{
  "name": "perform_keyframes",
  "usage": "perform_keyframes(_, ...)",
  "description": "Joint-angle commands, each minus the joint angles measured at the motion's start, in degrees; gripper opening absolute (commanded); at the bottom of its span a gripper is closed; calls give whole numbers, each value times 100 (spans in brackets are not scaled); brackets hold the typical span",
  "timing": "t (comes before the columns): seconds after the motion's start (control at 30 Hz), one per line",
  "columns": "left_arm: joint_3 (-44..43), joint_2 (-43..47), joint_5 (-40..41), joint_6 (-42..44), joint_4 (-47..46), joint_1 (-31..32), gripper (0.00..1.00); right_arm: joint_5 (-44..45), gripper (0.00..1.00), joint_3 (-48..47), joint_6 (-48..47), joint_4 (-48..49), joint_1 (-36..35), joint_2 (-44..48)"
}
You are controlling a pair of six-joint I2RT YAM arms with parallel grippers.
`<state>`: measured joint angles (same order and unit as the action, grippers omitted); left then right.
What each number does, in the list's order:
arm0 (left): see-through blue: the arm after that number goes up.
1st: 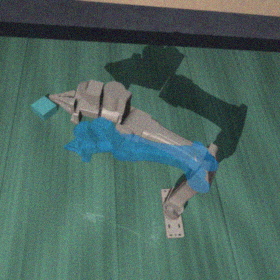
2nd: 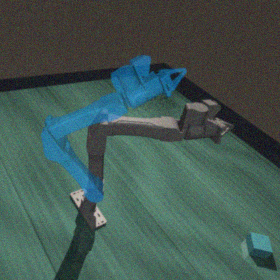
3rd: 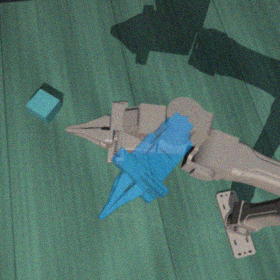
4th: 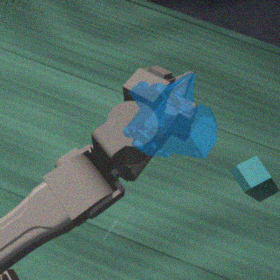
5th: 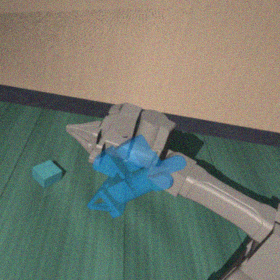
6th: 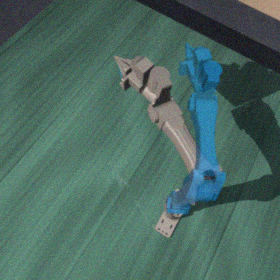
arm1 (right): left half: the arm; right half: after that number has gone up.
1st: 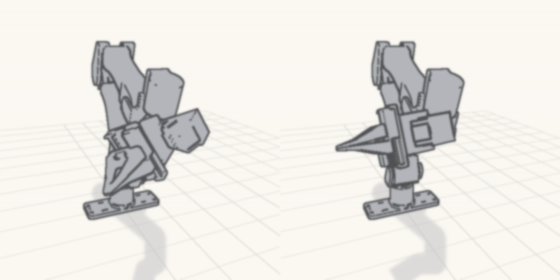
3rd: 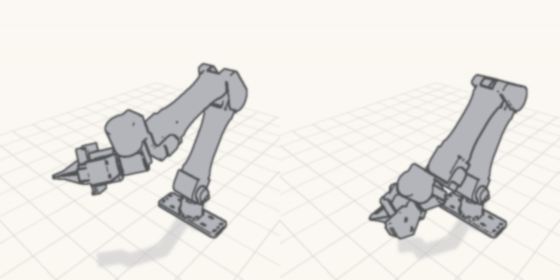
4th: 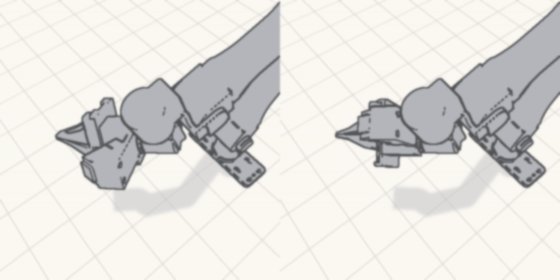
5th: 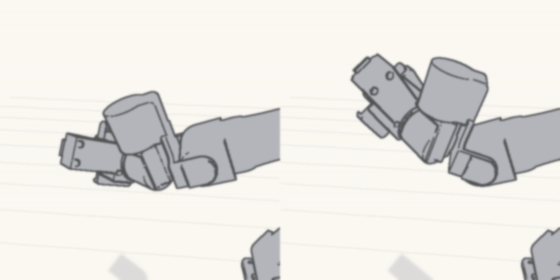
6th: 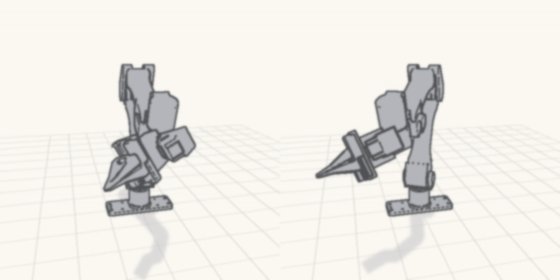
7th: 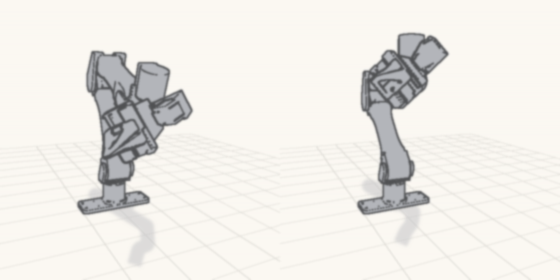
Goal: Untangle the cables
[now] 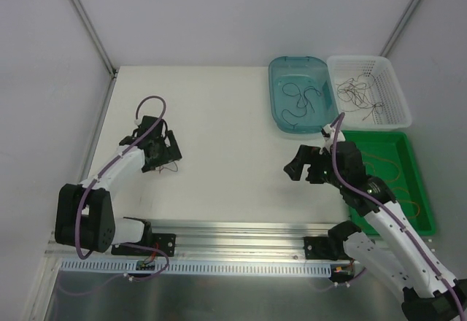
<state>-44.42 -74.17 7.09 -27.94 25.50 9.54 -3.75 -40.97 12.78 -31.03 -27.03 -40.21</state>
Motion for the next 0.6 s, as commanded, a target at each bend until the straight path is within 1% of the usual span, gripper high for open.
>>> perform_keyframes(0.0,83,-237,-5,-642,-115,-22,91,76,99,54,147,-96,-241,338)
perform_keyframes(0.1,153,-457,-303,-756,-387,74,80,58,99,115,120,-88,-382,399)
perform_keyframes(0.13,162,-536,-348,-782,-457,161,73,58,99,124,111,-70,-417,408)
perform_keyframes(0.17,136,-641,-410,-800,-510,258,69,76,98,151,137,-18,-444,417)
perform_keyframes(0.2,31,-886,-524,-809,-563,502,65,93,99,177,155,9,-496,426)
perform_keyframes(0.23,-22,-1002,-577,-861,-581,644,51,111,99,186,199,35,-531,443)
perform_keyframes(0.27,-83,-1177,-595,-888,-590,802,43,129,99,177,225,70,-593,452)
perform_keyframes(0.3,-197,-1248,-595,-940,-616,1195,32,155,99,168,234,62,-628,470)
perform_keyframes(0.33,-259,-1292,-639,-1071,-642,1382,23,199,99,151,252,53,-655,513)
perform_keyframes(0.37,-303,-1336,-682,-1160,-660,1610,9,286,99,142,269,-8,-707,549)
perform_keyframes(0.4,-365,-1398,-700,-1239,-677,1795,5,330,99,125,269,-52,-725,592)
perform_keyframes(0.43,-478,-1416,-883,-1431,-712,2223,3,331,99,116,261,-87,-743,671)
perform_keyframes(0.47,-532,-1433,-929,-1511,-756,2428,2,583,99,107,234,-184,-769,715)
perform_keyframes(0.5,-680,-1460,-938,-1625,-774,2639,3,638,99,107,217,-228,-769,751)
perform_keyframes(0.53,-769,-1477,-920,-1670,-792,3093,4,691,99,107,199,-272,-769,803)
perform_keyframes(0.57,-865,-1503,-938,-1705,-792,3289,6,761,99,98,164,-359,-778,804)
